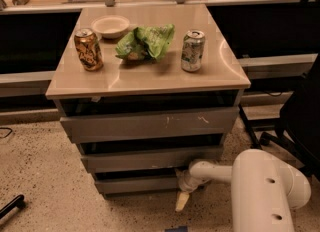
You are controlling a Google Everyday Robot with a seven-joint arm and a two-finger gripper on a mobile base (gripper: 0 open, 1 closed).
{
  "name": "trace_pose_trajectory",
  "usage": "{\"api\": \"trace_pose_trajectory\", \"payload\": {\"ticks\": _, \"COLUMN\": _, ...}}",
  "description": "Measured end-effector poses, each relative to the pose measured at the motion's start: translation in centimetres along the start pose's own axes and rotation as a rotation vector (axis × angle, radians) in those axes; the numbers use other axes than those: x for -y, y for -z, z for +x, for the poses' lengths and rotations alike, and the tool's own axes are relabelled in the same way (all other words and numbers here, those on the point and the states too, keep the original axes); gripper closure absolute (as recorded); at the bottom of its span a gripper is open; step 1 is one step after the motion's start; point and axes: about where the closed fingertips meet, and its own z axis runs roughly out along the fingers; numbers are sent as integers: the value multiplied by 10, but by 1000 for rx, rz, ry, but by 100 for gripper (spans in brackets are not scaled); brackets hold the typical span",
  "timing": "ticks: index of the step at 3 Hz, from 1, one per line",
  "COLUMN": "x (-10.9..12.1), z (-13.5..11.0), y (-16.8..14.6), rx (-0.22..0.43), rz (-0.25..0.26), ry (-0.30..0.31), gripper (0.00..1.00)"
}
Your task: Open bottom drawer
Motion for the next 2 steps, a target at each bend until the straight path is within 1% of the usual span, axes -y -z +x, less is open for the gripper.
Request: {"api": "trace_pose_trajectory", "payload": {"ticks": 2, "x": -17, "z": 8, "y": -1, "rx": -16, "rz": -83, "ry": -17, "gripper": 0}}
